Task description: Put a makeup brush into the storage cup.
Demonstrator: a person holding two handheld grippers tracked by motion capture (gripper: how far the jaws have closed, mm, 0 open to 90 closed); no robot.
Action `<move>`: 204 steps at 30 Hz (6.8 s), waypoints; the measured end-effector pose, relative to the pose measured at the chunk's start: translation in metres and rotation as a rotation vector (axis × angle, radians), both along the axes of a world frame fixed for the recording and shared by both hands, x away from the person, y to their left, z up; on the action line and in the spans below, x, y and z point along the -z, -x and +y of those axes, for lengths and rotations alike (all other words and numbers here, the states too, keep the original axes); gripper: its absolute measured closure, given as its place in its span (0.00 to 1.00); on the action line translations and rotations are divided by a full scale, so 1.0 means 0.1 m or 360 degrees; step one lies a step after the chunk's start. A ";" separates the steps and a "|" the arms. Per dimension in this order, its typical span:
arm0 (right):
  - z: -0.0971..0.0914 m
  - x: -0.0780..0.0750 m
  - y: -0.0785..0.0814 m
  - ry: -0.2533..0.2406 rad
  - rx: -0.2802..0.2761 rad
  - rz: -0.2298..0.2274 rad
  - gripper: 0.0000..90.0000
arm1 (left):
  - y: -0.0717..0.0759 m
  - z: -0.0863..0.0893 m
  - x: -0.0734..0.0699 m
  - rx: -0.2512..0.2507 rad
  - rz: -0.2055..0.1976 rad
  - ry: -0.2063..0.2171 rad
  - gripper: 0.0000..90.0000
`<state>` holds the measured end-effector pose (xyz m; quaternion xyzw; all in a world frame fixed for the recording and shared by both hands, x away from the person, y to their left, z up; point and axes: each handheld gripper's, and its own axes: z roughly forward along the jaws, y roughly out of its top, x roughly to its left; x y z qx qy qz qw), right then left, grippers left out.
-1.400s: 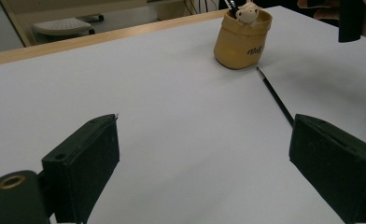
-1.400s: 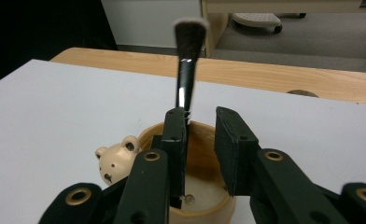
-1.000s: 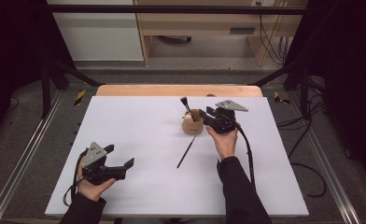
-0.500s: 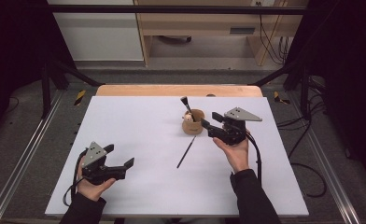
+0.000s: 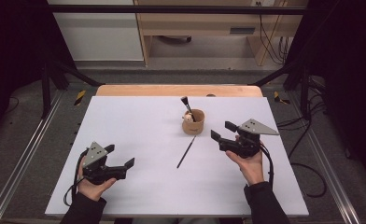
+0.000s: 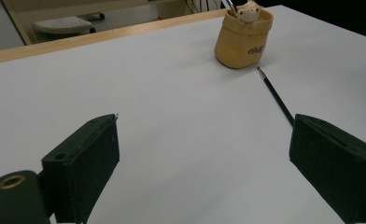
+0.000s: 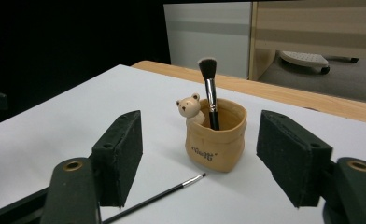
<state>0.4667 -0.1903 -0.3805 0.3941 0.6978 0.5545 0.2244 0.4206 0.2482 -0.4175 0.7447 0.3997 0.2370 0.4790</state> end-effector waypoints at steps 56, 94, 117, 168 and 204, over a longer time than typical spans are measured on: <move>-0.43 0.30 0.52 0.0079 0.0103 -0.0007 0.04 | 0.00 0.02 -0.01 -0.0010 0.0009 0.0021 0.08; -0.26 0.27 0.51 0.0139 0.0092 0.0012 0.09 | -0.34 -0.98 -0.08 0.0217 0.0158 -0.0155 0.14; -0.23 0.30 0.50 0.0143 0.0088 0.0025 0.11 | -0.64 -1.60 0.17 0.0318 0.0355 -0.0332 0.28; -0.20 0.32 0.49 0.0153 0.0078 0.0041 0.11 | -0.80 -1.87 0.42 0.0411 0.0564 -0.0570 0.84; -0.24 0.30 0.49 0.0146 0.0081 0.0033 0.12 | -1.05 -2.15 0.37 0.0487 0.0693 -0.0732 0.93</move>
